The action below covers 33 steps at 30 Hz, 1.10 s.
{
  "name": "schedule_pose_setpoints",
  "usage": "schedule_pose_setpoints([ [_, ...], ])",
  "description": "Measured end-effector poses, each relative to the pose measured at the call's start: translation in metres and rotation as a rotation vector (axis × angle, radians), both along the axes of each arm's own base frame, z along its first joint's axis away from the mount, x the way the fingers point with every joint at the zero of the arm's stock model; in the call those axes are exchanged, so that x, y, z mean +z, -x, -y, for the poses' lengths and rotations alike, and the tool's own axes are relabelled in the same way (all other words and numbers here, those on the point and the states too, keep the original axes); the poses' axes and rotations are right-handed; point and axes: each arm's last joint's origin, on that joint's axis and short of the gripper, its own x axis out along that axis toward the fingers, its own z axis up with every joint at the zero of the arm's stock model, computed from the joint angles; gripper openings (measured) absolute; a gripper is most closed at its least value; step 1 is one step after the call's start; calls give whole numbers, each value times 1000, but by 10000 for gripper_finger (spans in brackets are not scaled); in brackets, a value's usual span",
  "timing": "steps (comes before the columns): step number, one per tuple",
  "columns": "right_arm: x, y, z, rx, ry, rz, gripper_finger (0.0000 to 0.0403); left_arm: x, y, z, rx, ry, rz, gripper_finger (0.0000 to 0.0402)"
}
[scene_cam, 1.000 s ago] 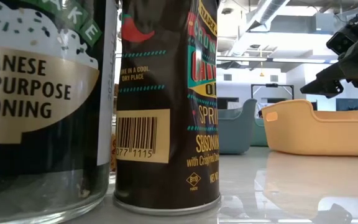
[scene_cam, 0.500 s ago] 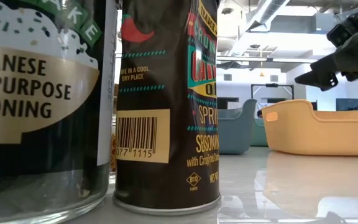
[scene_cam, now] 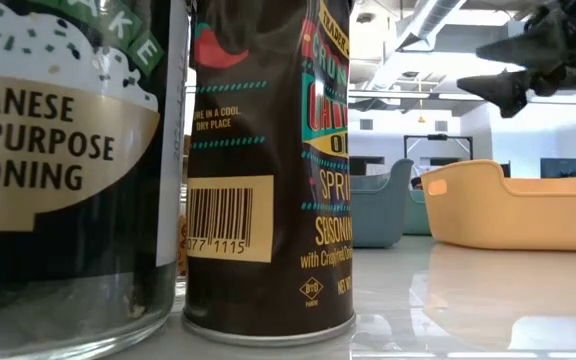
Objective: Sort spices by type
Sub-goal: Put the yellow spice bottle into the green bin
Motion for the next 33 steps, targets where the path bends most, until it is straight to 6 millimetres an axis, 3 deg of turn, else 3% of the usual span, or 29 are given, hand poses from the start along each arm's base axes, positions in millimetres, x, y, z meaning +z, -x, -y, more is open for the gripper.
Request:
schedule_pose_setpoints([
  [2, 8, -6, 0, -8, -38, -5, 329, -10, 13, 1, -18, 6, 26, 357],
  [7, 54, -25, 2, -48, -35, -73, 322, -28, 42, 0, -44, 25, 69, 357],
  [11, 93, -50, 3, -96, -134, -280, 315, -35, 62, 0, -60, 57, 89, 357],
  [18, 138, -88, 1, -369, -534, -774, 306, -38, 83, 5, -174, 116, 114, 357],
  [21, 140, -95, -12, -476, -636, -977, 306, -37, 88, 7, -205, 122, 116, 357],
  [26, 133, -97, -53, -517, -758, -1153, 306, -37, 89, 10, -232, 112, 110, 357],
  [33, 124, -65, -116, -635, -896, -1256, 306, -37, 90, 12, -240, 133, 111, 357],
])
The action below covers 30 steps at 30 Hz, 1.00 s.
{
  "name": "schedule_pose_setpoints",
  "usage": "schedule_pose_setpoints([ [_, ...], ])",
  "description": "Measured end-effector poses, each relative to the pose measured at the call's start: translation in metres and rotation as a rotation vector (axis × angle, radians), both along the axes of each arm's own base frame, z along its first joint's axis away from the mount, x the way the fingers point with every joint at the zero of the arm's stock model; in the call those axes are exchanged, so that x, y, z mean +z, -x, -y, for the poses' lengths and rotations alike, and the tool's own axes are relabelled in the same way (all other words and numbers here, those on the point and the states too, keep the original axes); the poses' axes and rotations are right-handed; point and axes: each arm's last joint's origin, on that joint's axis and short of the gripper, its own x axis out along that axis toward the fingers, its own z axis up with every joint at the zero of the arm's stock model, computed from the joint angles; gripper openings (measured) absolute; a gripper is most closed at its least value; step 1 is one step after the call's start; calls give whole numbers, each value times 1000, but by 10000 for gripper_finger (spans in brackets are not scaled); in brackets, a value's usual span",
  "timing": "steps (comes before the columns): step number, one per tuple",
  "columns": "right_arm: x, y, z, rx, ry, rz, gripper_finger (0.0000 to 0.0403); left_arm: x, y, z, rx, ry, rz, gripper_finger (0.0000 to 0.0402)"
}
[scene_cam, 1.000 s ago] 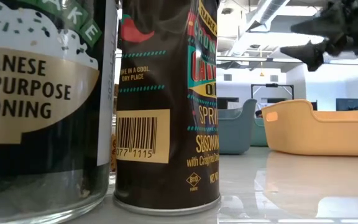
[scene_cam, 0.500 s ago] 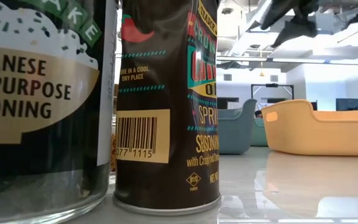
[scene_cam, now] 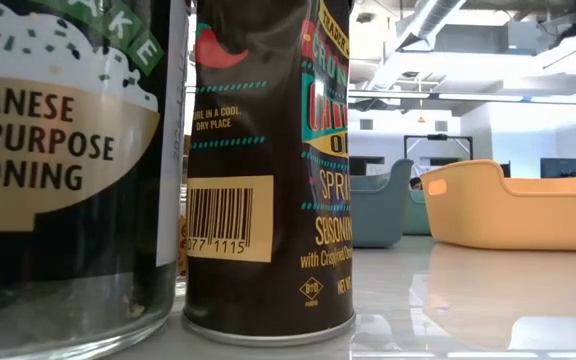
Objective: Sort spices by type
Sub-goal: Put the yellow spice bottle into the green bin
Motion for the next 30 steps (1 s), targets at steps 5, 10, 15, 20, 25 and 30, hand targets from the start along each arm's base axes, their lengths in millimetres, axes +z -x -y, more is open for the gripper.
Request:
schedule_pose_setpoints([
  [5, 0, 29, -34, -34, -50, -19, 306, 0, 0, 0, 11, 20, 6, 357],
  [10, 0, 51, -52, -1, -95, -67, 306, 2, -1, 0, 13, 29, 18, 357],
  [15, -6, 60, -66, 110, -117, -158, 306, 1, -1, 0, 19, 37, 17, 357],
  [20, -17, 54, -84, 310, -113, -156, 306, 1, -1, 0, 21, 41, 17, 357],
  [25, -27, 45, -99, 435, -123, -137, 306, 1, -1, 0, 23, 41, 18, 357],
  [30, -33, 42, -107, 478, -122, -134, 306, 1, -1, 0, 36, 50, 20, 357],
])
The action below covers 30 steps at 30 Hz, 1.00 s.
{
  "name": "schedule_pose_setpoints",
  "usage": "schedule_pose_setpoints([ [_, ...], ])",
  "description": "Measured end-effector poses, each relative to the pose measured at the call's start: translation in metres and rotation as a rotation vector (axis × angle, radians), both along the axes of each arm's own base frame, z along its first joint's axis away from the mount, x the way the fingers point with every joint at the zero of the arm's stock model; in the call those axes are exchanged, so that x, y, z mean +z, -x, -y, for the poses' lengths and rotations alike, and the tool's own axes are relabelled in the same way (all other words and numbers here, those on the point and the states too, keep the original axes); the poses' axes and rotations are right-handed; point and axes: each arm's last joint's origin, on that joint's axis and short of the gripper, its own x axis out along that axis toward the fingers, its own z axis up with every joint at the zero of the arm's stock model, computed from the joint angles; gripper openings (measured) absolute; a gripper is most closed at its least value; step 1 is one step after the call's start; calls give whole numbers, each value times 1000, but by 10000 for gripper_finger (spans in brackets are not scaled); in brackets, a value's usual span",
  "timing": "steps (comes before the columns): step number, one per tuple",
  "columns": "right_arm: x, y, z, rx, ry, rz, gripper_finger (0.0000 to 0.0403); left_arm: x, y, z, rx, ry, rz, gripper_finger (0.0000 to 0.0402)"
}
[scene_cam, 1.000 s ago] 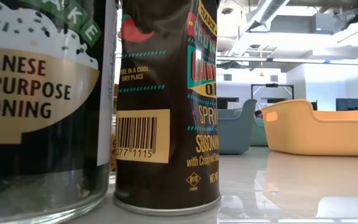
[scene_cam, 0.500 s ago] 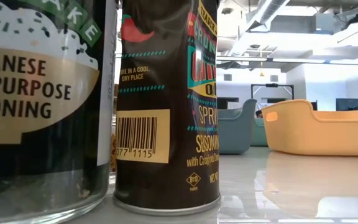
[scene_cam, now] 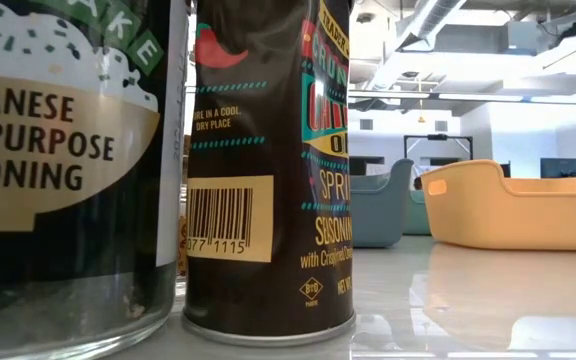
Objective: Sort spices by type
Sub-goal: Put the yellow spice bottle into the green bin
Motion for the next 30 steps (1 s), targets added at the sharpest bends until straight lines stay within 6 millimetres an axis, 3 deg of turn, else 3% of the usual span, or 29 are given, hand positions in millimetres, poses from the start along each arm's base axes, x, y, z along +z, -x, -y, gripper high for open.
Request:
schedule_pose_setpoints([
  [11, -27, -1, -10, 68, -58, -45, 306, 0, 0, 0, 3, 1, 0, 357],
  [19, -43, 2, -6, 60, -22, -70, 306, 0, 0, 0, 6, 7, 0, 357],
  [30, -46, 4, -3, 43, -17, -82, 306, 0, 0, 0, 10, 5, -1, 357],
])
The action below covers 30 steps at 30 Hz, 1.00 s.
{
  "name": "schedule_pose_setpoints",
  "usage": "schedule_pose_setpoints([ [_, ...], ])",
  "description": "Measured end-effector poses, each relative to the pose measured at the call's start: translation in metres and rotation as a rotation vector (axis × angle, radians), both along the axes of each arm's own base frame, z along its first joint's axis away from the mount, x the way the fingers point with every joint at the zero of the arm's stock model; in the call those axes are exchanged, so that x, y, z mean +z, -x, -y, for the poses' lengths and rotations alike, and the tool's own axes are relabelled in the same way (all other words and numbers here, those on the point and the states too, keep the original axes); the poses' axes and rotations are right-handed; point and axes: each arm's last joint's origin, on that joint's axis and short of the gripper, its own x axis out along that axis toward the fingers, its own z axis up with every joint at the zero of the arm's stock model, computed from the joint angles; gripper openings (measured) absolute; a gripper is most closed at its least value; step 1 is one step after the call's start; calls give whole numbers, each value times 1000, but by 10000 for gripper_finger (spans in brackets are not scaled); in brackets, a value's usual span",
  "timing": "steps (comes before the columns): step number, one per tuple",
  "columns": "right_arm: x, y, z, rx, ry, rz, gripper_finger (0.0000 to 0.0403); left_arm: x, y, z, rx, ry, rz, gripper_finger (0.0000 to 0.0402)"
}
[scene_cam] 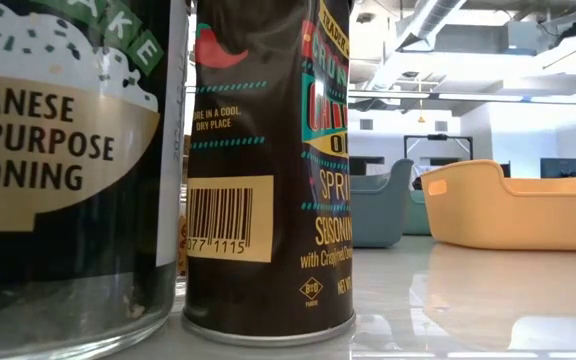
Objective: Sort spices by type
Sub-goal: Put the yellow spice bottle into the green bin
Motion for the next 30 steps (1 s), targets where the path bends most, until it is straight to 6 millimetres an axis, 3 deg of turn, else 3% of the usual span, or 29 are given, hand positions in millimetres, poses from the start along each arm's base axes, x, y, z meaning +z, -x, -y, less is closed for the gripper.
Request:
schedule_pose_setpoints([
  [13, 11, 0, 2, -46, -7, 19, 306, 0, 0, -1, 14, -10, -2, 357],
  [30, 10, 2, 4, -19, 27, 21, 306, 0, 0, -1, 18, -2, -3, 357],
])
